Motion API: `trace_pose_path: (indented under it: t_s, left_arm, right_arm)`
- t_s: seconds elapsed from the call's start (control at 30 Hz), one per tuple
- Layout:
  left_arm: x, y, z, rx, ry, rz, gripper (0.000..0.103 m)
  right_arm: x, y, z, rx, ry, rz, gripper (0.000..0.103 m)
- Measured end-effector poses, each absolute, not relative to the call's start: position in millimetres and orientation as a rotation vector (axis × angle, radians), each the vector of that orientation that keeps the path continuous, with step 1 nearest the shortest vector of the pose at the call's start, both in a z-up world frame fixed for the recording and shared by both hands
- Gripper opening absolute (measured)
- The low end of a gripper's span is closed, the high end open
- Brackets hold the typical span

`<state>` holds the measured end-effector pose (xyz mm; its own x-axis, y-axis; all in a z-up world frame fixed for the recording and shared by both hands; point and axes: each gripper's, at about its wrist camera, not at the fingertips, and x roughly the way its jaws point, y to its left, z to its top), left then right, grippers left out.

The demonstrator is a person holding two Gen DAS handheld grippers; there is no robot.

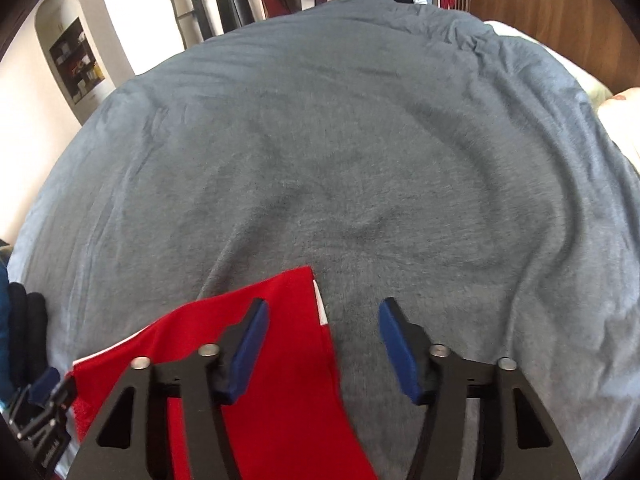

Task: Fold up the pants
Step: 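Lower both tools onto the red shorts waistband and close them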

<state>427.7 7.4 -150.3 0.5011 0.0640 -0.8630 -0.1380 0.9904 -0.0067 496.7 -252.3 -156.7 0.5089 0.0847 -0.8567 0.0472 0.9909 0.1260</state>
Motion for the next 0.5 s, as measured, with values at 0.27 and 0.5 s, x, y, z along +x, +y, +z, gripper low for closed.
trace_pose_path:
  t_s: [0.27,0.5]
  left_arm:
    - [441,8,-168,-0.113,1.083,0.085,0.05]
    - [442,1,-168,-0.064,1.084,0.065,0.033]
  right_arm:
    - [505,-248,-175,0.136,1.08,0.044,0.049]
    - [510,-251,-185,0.17,1.106,0.047,0.038]
